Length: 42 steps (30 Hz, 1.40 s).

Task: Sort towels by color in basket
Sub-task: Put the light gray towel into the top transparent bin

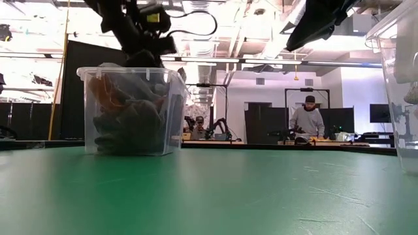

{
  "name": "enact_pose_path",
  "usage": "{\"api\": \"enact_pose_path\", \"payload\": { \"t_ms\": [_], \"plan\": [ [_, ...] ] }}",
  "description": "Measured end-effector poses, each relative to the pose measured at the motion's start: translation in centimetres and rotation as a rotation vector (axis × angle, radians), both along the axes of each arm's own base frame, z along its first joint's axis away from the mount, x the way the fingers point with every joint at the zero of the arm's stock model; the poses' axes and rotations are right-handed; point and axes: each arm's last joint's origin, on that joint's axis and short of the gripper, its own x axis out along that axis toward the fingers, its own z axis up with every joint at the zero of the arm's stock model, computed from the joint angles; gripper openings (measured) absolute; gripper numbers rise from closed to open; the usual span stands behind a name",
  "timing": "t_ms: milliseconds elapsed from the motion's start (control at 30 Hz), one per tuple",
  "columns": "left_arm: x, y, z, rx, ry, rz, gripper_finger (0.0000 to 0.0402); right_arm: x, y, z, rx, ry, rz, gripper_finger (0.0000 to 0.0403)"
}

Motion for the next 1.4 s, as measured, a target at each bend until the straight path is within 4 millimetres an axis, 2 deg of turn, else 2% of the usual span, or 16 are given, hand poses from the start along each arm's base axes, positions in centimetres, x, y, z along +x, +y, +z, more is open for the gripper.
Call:
{"api": "enact_pose_path", "payload": {
  "t_ms": [267,467,600,700,833,967,1067,1167,1400],
  "plan": [
    [-1.3,0.3,-3.3,-0.089,0.045,0.013,0.0040,0.2,0.0,0.1,0.000,-0.019,0.003,0.0118],
    [-1.8,0.0,-4.9,-0.137,0.050,-0.009,0.0041,0.2,-0.5,0.2,-0.001,-0.021,-0.018,0.0118],
    [-1.9,-0.1,-5.3,-0.151,0.044,0.007,0.0044,0.3,-0.6,0.2,0.001,-0.029,-0.026,0.0118],
    [-1.8,-0.2,-5.3,-0.163,0.041,0.023,0.0063,0.4,-0.6,0.3,0.003,-0.038,-0.025,0.0118],
    [-1.8,-0.1,-5.1,-0.172,0.042,0.036,0.0121,0.4,-0.6,0.3,0.003,-0.038,-0.026,0.0118],
    [-1.6,-0.1,-3.8,-0.172,0.018,0.048,0.0189,0.4,-0.6,0.3,0.003,-0.038,-0.025,0.0118],
    [-1.6,-0.2,-2.3,-0.172,0.012,0.041,0.0222,0.4,-0.6,0.3,0.003,-0.038,-0.025,0.0118],
    [-1.9,-0.6,-0.2,-0.165,-0.003,0.031,0.0237,0.4,-0.6,0.3,0.003,-0.038,-0.025,0.0118],
    [-3.7,-2.2,5.0,-0.115,-0.120,-0.008,0.0240,0.4,-0.7,0.3,-0.031,-0.030,0.002,0.0118]
  ]
}}
